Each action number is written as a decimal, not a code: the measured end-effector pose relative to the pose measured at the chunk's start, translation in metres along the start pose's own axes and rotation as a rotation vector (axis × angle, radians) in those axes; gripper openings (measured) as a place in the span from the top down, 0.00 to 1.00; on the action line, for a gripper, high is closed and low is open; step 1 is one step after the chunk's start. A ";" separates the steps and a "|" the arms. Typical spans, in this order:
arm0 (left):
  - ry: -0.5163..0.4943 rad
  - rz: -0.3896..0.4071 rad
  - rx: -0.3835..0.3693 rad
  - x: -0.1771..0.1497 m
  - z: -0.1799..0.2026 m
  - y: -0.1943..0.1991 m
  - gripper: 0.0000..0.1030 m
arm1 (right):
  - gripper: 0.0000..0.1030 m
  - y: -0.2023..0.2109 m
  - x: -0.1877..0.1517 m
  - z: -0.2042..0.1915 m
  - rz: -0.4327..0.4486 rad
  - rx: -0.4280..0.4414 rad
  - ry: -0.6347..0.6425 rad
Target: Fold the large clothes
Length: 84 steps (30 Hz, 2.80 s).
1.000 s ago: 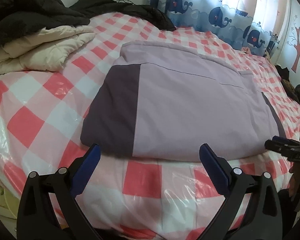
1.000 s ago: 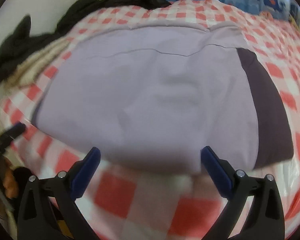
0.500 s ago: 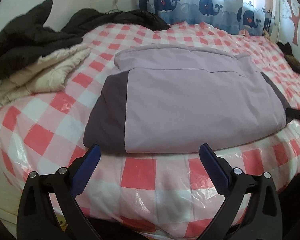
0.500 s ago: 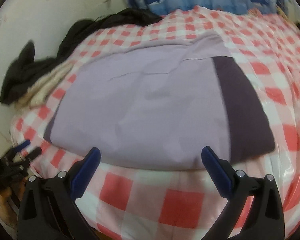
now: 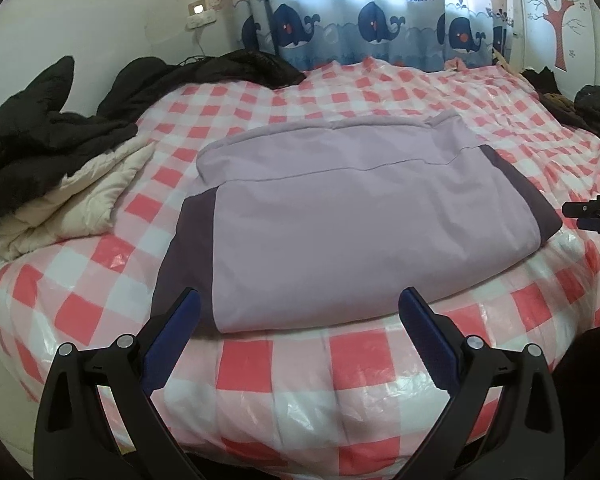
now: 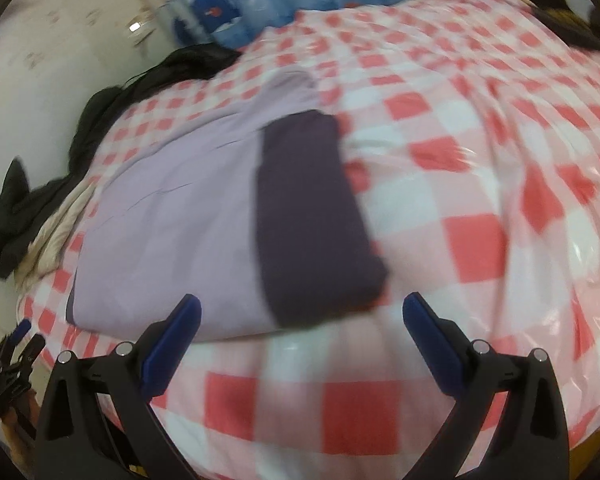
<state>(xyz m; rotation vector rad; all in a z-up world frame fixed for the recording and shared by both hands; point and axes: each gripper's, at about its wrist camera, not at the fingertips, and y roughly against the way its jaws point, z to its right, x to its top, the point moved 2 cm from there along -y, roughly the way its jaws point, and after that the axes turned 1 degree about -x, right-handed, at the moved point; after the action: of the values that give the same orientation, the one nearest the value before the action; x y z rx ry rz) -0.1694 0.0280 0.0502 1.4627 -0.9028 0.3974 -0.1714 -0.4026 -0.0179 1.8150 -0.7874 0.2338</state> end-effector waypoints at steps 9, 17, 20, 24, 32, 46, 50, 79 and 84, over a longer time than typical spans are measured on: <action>0.300 -0.213 -0.298 -0.013 -0.034 -0.046 0.08 | 0.05 -0.018 0.004 0.040 -0.041 0.052 -0.146; 0.609 -0.347 -0.333 -0.054 -0.093 -0.089 0.08 | 0.05 -0.029 0.010 0.047 -0.054 0.115 -0.204; 0.681 -0.346 -0.336 -0.059 -0.105 -0.096 0.08 | 0.05 -0.028 0.016 0.043 -0.041 0.202 -0.222; 0.736 -0.352 -0.324 -0.060 -0.114 -0.108 0.08 | 0.05 -0.041 0.022 0.039 -0.090 0.150 -0.202; 0.727 -0.381 -0.326 -0.048 -0.109 -0.124 0.08 | 0.05 -0.053 0.028 0.010 -0.096 0.097 -0.075; 0.776 -0.305 -0.395 -0.030 -0.108 -0.114 0.08 | 0.06 -0.031 0.025 0.031 -0.077 0.240 -0.172; 0.819 -0.353 -0.395 -0.048 -0.118 -0.128 0.08 | 0.06 -0.042 0.013 0.029 -0.113 0.316 -0.196; 0.930 -0.322 -0.375 -0.038 -0.156 -0.171 0.27 | 0.54 -0.063 0.031 0.012 -0.061 0.324 -0.188; 0.830 -0.272 -0.415 -0.022 -0.161 -0.142 0.68 | 0.62 -0.037 0.034 -0.007 -0.007 0.319 -0.094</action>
<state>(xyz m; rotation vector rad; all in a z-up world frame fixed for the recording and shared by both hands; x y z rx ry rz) -0.0347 0.1706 -0.0403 0.8834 -0.0988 0.5171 -0.1214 -0.4032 -0.0264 2.1413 -0.8458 0.2837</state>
